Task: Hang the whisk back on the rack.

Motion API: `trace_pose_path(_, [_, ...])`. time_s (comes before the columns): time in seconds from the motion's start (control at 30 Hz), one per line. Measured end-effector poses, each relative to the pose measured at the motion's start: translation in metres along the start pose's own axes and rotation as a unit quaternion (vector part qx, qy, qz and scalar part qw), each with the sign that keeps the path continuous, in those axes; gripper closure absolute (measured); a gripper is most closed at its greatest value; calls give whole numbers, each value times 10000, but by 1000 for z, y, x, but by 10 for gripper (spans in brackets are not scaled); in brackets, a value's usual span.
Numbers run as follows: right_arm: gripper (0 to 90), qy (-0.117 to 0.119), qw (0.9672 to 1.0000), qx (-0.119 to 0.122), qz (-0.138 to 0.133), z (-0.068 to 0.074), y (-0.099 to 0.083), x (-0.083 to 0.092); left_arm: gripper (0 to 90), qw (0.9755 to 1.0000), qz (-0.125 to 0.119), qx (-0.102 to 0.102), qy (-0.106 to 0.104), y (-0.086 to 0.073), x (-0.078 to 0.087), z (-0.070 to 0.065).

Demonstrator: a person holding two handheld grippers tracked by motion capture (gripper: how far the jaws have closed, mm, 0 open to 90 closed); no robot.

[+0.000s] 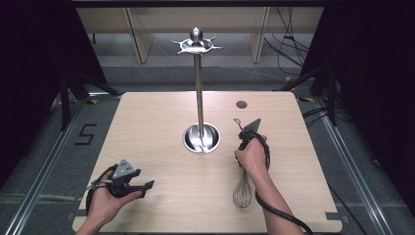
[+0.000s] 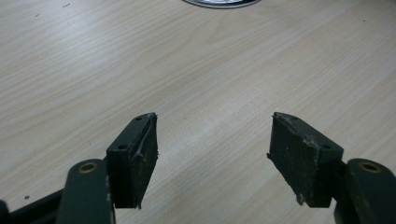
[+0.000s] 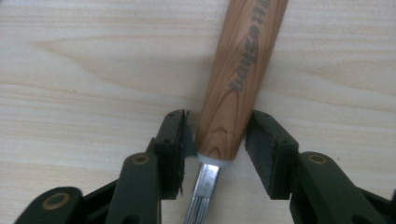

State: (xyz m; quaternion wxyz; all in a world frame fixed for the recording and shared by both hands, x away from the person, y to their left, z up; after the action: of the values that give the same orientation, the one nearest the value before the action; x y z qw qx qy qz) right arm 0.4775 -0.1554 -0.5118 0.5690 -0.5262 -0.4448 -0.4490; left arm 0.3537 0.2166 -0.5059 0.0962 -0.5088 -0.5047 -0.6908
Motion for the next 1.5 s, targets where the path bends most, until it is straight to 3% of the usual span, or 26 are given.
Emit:
trace_pose_path(0.07, [570,35,10000,-46,-4,1,1,0,319,10000,41,-34,23,0,0,1])
trace_pose_path(0.13, [573,241,9996,-74,-125,2,3,-2,318,10000,33,-23,26,0,0,1])
trace_pose_path(0.23, [612,-1,10000,-65,-39,0,4,1,318,10000,44,-39,16,-1,0,1])
trace_pose_path(0.4, [650,14,9998,-174,-40,-3,6,2,318,10000,41,-36,13,0,0,1])
trace_pose_path(0.43, [657,136,9991,-410,-8,0,7,4,317,10000,44,-41,10,-1,0,1])
trace_pose_path(0.5, [663,53,9994,-332,32,-2,6,3,318,10000,43,-39,8,-1,0,1])
trace_pose_path(0.53, [692,225,9985,-495,-25,1,8,4,318,10000,45,-34,9,-1,0,1])
trace_pose_path(0.6, [694,187,9987,-479,-30,0,8,5,318,10000,62,-56,17,-1,1,2])
trace_pose_path(0.63, [694,-57,9999,14,-96,-8,6,3,318,10000,38,-23,18,-1,0,1])
trace_pose_path(0.7, [695,98,9999,-52,-93,-6,5,4,318,10000,40,39,-10,-1,0,1])
trace_pose_path(0.73, [695,95,9999,-7,-100,-7,5,4,318,10000,42,-36,16,-1,0,1])
trace_pose_path(0.77, [695,272,9995,126,44,-8,4,6,318,10000,38,-26,12,-1,0,1])
trace_pose_path(0.8, [695,29,9998,185,-79,-9,4,6,318,10000,37,-31,14,-1,0,1])
trace_pose_path(0.83, [695,42,9998,152,-153,-8,4,7,318,10000,21,-28,10,-1,0,1])
trace_pose_path(0.9, [695,115,9994,204,-236,-7,2,9,318,10000,31,79,-30,-1,0,0])
trace_pose_path(0.97, [695,175,9987,358,-310,-7,1,12,318,10000,-4,38,-2,-1,0,1])
trace_pose_path(1.0, [695,356,9986,187,-341,-2,0,14,318,10000,-6,48,-19,-1,0,1])
trace_pose_path(1.07, [695,417,9981,294,-340,0,-3,18,318,9999,-20,111,-36,-1,0,0])
trace_pose_path(1.1, [695,299,9974,469,-449,-2,-3,19,318,10000,-3,87,-25,-1,0,0])
trace_pose_path(1.17, [695,428,9955,608,-585,-1,-5,23,317,10000,-1,90,-33,-1,0,0])
trace_pose_path(1.2, [695,349,9945,735,-666,-2,-5,24,317,10000,1,82,-26,-1,1,1])
trace_pose_path(1.27, [695,434,9937,682,-770,0,-6,26,317,10000,-8,18,5,-1,1,1])
trace_pose_path(1.3, [695,425,9921,852,-817,-1,-7,29,317,10000,-5,84,-35,-1,1,1])
trace_pose_path(1.33, [696,459,9902,836,-1023,1,-6,29,317,9999,-3,94,-37,-1,0,0])
trace_pose_path(1.47, [695,496,9878,999,-1088,3,-9,36,316,9999,-27,120,-41,-1,0,0])
trace_pose_path(1.5, [695,371,9815,1362,-1290,-1,-5,36,316,9999,32,103,-78,-1,1,0])
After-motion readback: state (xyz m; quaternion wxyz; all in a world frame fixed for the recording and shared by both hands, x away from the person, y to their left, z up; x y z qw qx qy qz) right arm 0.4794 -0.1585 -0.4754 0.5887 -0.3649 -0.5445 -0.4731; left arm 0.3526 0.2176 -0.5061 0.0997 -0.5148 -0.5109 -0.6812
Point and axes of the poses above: each handheld gripper's, and its own axes: x roughly backward along the jaws, y roughly out of its top, z roughly to its left, the point moved 4 cm from there along -x, roughly forward along the jaws, and after that the axes turned 12 degrees about z, right-handed, at the moved point
